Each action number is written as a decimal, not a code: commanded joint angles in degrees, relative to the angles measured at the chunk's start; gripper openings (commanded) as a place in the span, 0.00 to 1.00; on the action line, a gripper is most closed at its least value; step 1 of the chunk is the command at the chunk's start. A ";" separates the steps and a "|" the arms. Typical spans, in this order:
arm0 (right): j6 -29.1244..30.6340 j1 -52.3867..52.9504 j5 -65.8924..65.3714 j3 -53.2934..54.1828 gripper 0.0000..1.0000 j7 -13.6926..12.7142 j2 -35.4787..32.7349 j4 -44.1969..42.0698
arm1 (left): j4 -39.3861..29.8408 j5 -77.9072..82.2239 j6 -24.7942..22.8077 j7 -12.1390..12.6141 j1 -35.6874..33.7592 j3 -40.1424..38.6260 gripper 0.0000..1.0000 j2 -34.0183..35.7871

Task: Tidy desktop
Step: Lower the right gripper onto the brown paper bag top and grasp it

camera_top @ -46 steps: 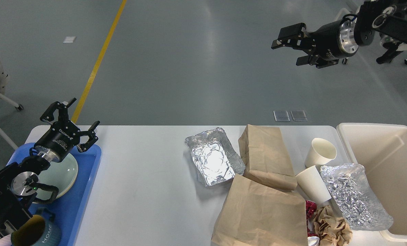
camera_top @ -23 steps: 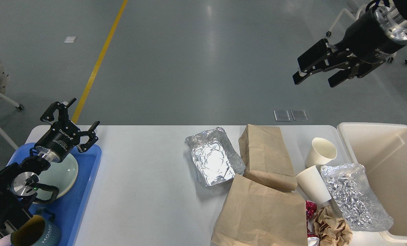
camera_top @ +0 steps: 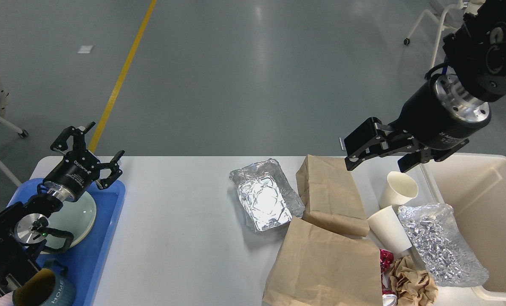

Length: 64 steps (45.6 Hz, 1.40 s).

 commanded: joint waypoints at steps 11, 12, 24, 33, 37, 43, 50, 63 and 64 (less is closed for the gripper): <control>-12.69 -13.51 12.83 1.05 1.00 -11.30 5.16 -9.32 | 0.00 0.00 -0.01 0.00 0.00 -0.01 1.00 0.01; -14.45 -15.00 13.98 1.23 1.00 -11.83 5.69 -10.20 | 0.00 0.00 -0.01 0.00 0.00 -0.01 1.00 0.01; -31.69 -33.90 16.36 3.60 1.00 -19.92 15.36 -22.33 | 0.00 0.00 -0.01 0.00 0.00 -0.01 1.00 0.01; -34.59 -46.47 24.18 4.22 1.00 -23.17 17.39 -37.18 | 0.00 0.00 -0.01 0.09 0.00 -0.01 1.00 0.01; -37.31 -51.91 23.57 4.30 1.00 -23.79 17.56 -40.97 | 0.00 0.00 -0.01 0.00 0.00 -0.01 1.00 -0.08; -44.43 -59.21 21.64 4.22 1.00 -23.88 17.83 -44.22 | 0.00 0.00 -0.01 0.09 0.00 -0.01 1.00 -0.08; -46.19 -63.17 20.14 6.59 1.00 -23.88 17.74 -47.47 | 0.00 0.00 -0.01 0.09 0.00 -0.01 1.00 -0.08; -49.71 -65.29 17.42 8.17 1.00 -23.27 17.83 -48.88 | 0.00 0.00 -0.01 0.00 0.00 -0.01 1.00 -0.08; -49.88 -65.46 17.07 8.17 1.00 -23.18 17.83 -48.80 | 0.00 0.00 -0.01 0.00 0.00 -0.01 1.00 -0.08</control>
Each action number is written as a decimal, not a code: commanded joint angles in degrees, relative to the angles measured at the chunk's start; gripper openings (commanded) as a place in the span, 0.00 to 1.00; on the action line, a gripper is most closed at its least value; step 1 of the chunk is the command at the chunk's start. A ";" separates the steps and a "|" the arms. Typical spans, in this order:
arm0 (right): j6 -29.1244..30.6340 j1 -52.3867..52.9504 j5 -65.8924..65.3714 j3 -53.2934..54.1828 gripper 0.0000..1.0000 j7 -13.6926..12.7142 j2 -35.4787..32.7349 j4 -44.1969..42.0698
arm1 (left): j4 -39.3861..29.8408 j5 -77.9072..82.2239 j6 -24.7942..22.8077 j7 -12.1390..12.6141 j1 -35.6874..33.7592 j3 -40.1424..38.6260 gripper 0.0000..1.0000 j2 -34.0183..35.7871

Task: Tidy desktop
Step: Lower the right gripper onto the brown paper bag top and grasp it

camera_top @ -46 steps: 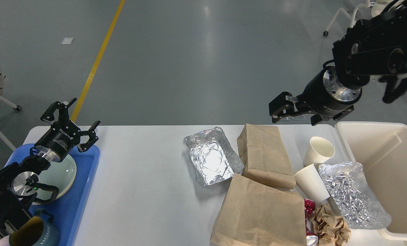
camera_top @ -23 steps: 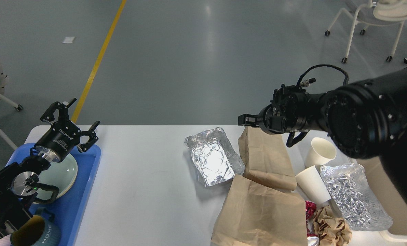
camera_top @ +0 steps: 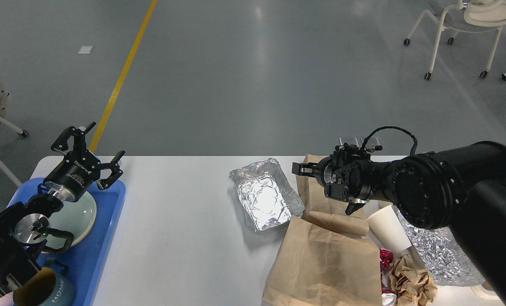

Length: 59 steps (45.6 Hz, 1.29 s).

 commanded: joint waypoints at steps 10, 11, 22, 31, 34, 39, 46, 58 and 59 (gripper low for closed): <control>-3.30 -1.56 -4.14 0.17 1.00 0.46 0.39 0.84 | 0.00 0.00 0.00 -0.07 0.00 0.00 1.00 0.00; -3.47 -1.83 -4.14 0.17 1.00 0.38 0.48 0.84 | 0.00 0.00 0.00 -0.07 0.00 0.00 1.00 0.00; -4.97 -2.53 -4.76 0.17 1.00 0.46 1.36 2.15 | 0.00 0.00 0.00 -0.07 0.00 0.00 1.00 0.00; -5.41 -2.71 -4.93 0.17 0.97 1.17 0.92 4.00 | 0.00 0.00 0.00 -0.07 0.00 0.00 1.00 0.00; -5.41 -2.97 -4.85 0.17 0.93 1.34 0.83 4.26 | 0.00 0.00 0.00 -0.07 0.00 0.00 1.00 0.00; -5.41 -3.85 -4.93 0.17 0.90 1.25 -0.13 4.09 | 0.00 0.00 0.00 -0.07 0.00 0.00 1.00 0.00; -5.41 -5.43 -6.07 -0.18 0.81 1.25 -0.66 3.47 | 0.00 0.00 0.00 -0.07 0.00 0.00 1.00 0.00; -4.97 -8.60 -6.87 -0.88 0.23 1.25 -1.01 1.89 | 0.00 0.00 0.00 -0.07 0.00 0.00 1.00 0.00; -4.71 -8.60 -6.87 -0.88 0.08 1.25 -1.27 1.72 | 0.00 0.00 0.00 -0.07 0.00 0.00 1.00 0.00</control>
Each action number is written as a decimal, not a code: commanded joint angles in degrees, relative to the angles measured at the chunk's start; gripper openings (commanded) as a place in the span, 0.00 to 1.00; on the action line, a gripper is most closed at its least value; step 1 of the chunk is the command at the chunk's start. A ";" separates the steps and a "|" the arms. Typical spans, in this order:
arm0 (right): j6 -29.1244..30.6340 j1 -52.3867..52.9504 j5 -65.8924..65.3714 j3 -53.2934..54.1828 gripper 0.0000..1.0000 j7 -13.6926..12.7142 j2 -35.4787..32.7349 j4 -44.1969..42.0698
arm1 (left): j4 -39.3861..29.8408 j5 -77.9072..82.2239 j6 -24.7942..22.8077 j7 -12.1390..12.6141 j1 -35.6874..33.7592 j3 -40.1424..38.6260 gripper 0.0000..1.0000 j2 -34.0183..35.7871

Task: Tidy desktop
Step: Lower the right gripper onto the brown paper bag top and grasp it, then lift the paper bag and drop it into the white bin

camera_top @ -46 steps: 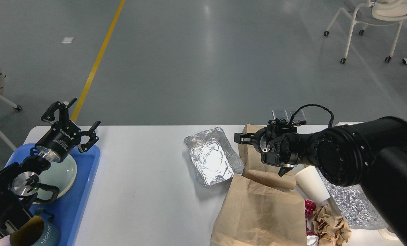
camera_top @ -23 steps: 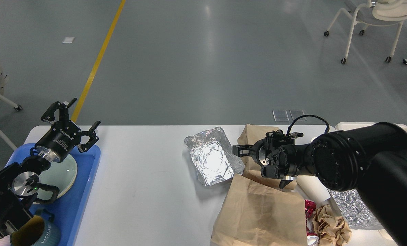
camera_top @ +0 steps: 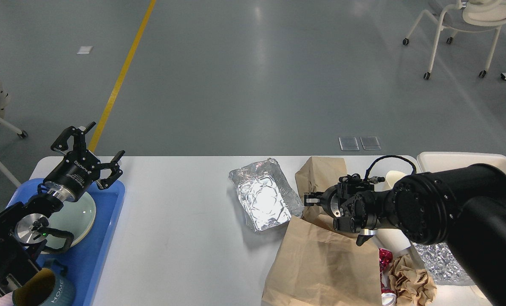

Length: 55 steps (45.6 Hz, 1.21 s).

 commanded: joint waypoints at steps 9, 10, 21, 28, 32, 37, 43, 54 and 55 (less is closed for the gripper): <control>2.80 0.47 -0.92 -0.12 0.00 -0.18 -2.28 0.28 | 0.00 0.00 0.00 0.01 0.00 0.00 1.00 -0.01; 2.97 0.99 -1.01 -0.13 0.00 -0.18 -2.81 0.63 | 0.00 0.00 0.00 0.01 0.00 0.00 1.00 0.07; 9.29 20.75 -7.24 -0.30 0.00 1.66 -15.54 14.32 | 0.00 0.00 -0.09 0.01 0.00 0.00 1.00 0.07; 29.48 44.64 -11.72 -0.92 0.00 7.02 -25.12 27.95 | 0.00 0.00 0.00 0.01 0.00 0.00 1.00 -0.01; 46.01 55.55 -15.86 -0.39 0.00 9.57 -29.70 28.94 | 0.00 0.00 0.00 0.01 0.00 0.00 1.00 0.08; 58.33 64.17 -17.88 0.75 0.00 10.28 -32.95 28.76 | 0.00 0.00 0.00 0.01 0.00 0.00 1.00 0.08; 62.56 69.28 -23.59 0.84 0.00 10.36 -35.59 28.67 | 0.00 0.00 0.00 0.01 0.00 0.00 1.00 -0.01; 59.85 64.91 -35.53 -3.29 0.00 10.28 -42.70 21.74 | 0.00 0.00 0.00 0.01 0.00 0.00 1.00 -0.01; 58.53 62.98 -37.64 -3.46 0.00 10.28 -43.93 20.16 | 0.00 0.00 0.00 0.01 0.00 0.00 1.00 0.07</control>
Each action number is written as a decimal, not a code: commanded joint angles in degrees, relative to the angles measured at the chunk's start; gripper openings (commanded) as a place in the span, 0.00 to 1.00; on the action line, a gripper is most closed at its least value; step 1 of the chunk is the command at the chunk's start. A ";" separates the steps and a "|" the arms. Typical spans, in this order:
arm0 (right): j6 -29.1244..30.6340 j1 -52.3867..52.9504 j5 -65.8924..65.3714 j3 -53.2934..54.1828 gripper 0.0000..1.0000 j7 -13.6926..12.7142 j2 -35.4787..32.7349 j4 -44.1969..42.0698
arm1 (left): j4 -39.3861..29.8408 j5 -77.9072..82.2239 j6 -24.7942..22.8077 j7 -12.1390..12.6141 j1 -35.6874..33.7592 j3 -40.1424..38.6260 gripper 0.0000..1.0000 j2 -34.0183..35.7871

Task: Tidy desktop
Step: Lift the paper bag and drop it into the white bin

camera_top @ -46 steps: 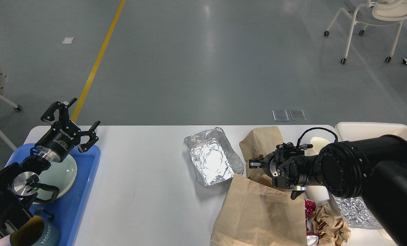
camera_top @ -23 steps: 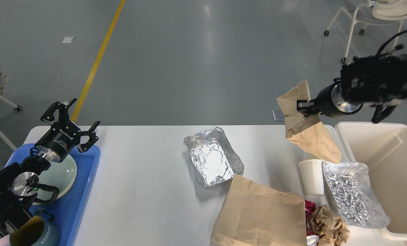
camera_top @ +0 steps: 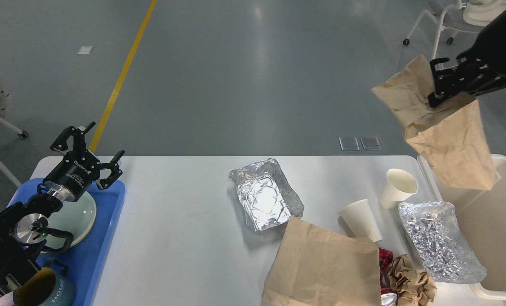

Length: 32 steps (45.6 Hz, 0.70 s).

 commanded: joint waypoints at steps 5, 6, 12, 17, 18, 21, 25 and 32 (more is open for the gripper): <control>-14.02 -19.17 -20.02 -3.18 0.00 -0.04 -11.05 -16.45 | 0.00 0.00 0.02 -0.01 0.00 0.00 1.00 0.01; -16.83 -22.60 -21.61 -3.62 0.00 -0.04 -12.10 -19.09 | 0.00 0.00 0.02 -0.01 0.00 0.00 1.00 0.01; -31.61 -44.39 -23.47 -3.54 0.00 0.22 -16.24 -33.77 | 0.00 0.00 0.02 -0.01 0.00 0.00 1.00 0.01; -39.35 -59.78 -17.33 0.94 0.00 0.31 -16.69 -40.64 | 0.00 0.00 0.02 -0.01 0.00 0.00 1.00 0.01; -40.32 -62.68 -15.23 1.99 0.00 0.31 -16.42 -41.17 | 0.00 0.00 0.02 -0.01 0.00 0.00 1.00 0.01; -42.78 -70.42 -9.34 5.15 0.00 0.31 -16.07 -42.67 | 0.00 0.00 0.02 -0.01 0.00 0.00 1.00 0.01; -44.45 -78.86 -4.14 8.76 0.00 0.31 -14.41 -45.30 | 0.00 0.00 0.02 -0.01 0.00 0.00 1.00 0.01; -46.65 -88.89 -2.46 14.21 0.00 0.31 -10.27 -52.24 | 0.00 0.00 0.02 -0.01 0.00 0.00 1.00 0.01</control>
